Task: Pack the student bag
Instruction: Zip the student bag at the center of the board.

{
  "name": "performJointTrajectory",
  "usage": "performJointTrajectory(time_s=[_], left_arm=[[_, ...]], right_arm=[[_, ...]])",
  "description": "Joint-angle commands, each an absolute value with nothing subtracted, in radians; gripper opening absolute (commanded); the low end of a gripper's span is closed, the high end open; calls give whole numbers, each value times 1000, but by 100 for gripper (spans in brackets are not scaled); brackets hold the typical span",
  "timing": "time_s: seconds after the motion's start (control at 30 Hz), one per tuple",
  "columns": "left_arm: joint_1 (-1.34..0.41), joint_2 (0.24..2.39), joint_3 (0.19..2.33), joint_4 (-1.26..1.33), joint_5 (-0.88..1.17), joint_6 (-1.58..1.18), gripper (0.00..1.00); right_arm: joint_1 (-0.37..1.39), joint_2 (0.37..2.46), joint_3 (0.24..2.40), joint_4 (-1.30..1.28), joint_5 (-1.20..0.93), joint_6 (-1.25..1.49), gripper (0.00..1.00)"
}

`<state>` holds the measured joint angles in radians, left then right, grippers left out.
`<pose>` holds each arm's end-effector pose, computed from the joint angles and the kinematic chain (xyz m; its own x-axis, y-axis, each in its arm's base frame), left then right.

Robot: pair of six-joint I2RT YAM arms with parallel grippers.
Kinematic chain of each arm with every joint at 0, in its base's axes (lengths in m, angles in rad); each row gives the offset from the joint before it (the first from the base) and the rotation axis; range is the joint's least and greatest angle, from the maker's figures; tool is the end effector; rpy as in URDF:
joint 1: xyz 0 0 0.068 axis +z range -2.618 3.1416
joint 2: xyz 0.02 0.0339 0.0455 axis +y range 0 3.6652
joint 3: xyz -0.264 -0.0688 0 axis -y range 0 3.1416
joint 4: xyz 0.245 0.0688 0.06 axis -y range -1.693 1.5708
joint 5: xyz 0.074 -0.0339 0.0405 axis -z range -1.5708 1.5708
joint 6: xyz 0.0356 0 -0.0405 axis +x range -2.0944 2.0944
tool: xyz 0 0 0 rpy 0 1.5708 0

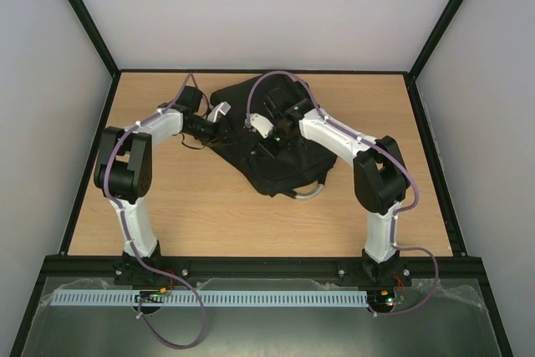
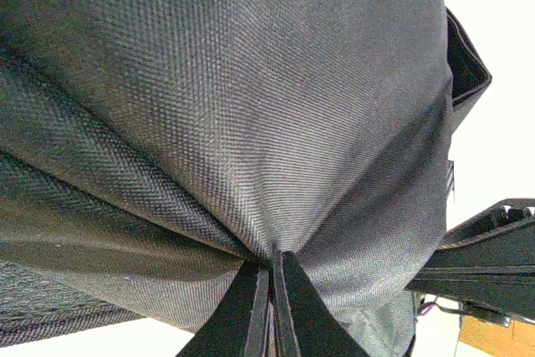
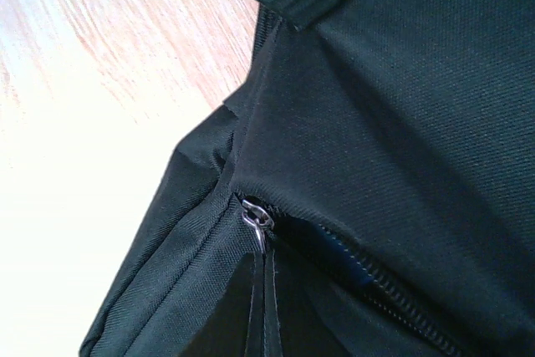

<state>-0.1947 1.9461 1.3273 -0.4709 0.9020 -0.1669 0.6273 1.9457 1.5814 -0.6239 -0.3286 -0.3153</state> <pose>0.3827 -0.1039 0.1807 -0.9368 0.0797 -0.3408 0.3251 0.5591 -0.7627 0.3383 0.2595 0.2380 -0.4259 -0.6713 -0.6066 -0.8745 0.4774 0.0856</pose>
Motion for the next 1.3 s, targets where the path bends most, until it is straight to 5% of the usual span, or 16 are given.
performJointTrajectory(time_s=[0.0,0.17,0.27,0.4,0.9,1.07,1.27], left_arm=[[-140,1920,1308,-530,814,-130,2],[-158,1903,1360,-563,846,-114,50],[-121,1846,1321,-575,847,-125,62],[-54,1766,1209,-621,903,-100,67],[-55,1591,836,-501,1043,-121,68],[-57,1641,852,-440,996,-154,54],[-61,1729,905,-416,981,-147,22]], right_arm=[[597,1906,1639,-818,-361,-337,1],[657,1961,1711,-839,-392,-311,1],[675,1995,1738,-821,-435,-257,1],[713,2063,1807,-804,-500,-200,1],[752,2289,2037,-747,-608,-28,1],[753,2284,2015,-748,-669,-19,1],[750,2270,1978,-784,-679,-24,1]])
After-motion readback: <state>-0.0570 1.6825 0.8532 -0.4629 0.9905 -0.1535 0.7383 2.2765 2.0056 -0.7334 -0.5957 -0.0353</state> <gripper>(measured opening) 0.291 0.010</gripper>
